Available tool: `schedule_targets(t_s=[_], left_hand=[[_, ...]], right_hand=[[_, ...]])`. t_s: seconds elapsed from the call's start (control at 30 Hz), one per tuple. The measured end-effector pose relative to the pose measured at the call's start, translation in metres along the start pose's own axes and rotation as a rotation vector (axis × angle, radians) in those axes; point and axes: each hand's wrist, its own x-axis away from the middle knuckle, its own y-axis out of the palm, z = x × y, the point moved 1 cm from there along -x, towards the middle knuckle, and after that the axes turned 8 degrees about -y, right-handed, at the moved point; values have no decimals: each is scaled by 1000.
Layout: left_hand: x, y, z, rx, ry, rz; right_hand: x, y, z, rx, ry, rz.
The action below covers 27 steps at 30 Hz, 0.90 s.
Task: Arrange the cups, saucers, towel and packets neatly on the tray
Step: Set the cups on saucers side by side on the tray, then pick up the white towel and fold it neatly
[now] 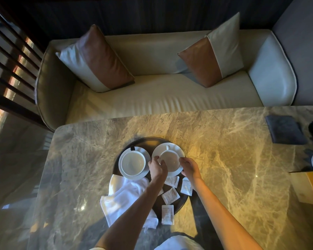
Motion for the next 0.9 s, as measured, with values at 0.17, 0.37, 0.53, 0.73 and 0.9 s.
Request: schedule_targets(t_s=[0.17,0.37,0.53,0.73,0.9], left_hand=[[18,-15,-5,-168,174,-82],[44,-69,-23,-198,385,-65],[45,-134,-79,-281,351,102],[26,-196,-141,-600,57,94],[28,-207,-154,-247,-159,-77]], right_hand=[[13,-10,-4,41,-87,-1],[49,-22,14,181,-217,163],[90,4,40,317,-215,6],[132,73,57,573,-235,-219],[163,98,63,603,-138,-230]])
